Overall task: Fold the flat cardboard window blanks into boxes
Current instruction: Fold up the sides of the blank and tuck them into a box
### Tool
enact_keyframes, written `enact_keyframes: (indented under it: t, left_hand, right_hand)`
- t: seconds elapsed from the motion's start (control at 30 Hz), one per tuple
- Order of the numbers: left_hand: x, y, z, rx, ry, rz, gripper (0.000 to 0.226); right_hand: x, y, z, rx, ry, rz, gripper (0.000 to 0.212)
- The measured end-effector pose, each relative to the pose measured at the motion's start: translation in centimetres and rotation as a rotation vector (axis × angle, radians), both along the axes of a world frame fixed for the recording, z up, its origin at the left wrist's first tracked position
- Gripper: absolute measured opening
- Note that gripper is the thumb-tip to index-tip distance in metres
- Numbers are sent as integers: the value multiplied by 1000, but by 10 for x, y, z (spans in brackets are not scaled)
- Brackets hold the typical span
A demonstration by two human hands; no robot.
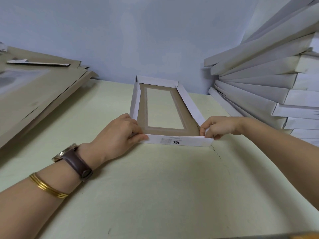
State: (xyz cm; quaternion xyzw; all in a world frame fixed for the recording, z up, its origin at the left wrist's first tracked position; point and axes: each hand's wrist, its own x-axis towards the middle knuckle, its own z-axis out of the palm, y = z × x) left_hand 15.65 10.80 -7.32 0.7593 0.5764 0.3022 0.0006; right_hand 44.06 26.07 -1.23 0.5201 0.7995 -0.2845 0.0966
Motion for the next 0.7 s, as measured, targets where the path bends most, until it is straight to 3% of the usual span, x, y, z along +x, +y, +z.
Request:
enact_keyframes:
  t: [0.23,0.7]
  left_hand:
    - [-1,1,-1,-7,4,7,32]
    - [-1,1,-2,11,-17,5,28]
  right_hand:
    - [-2,0,3,36,-63,53,20]
    - [-5,9,-4,91,22,-51,18]
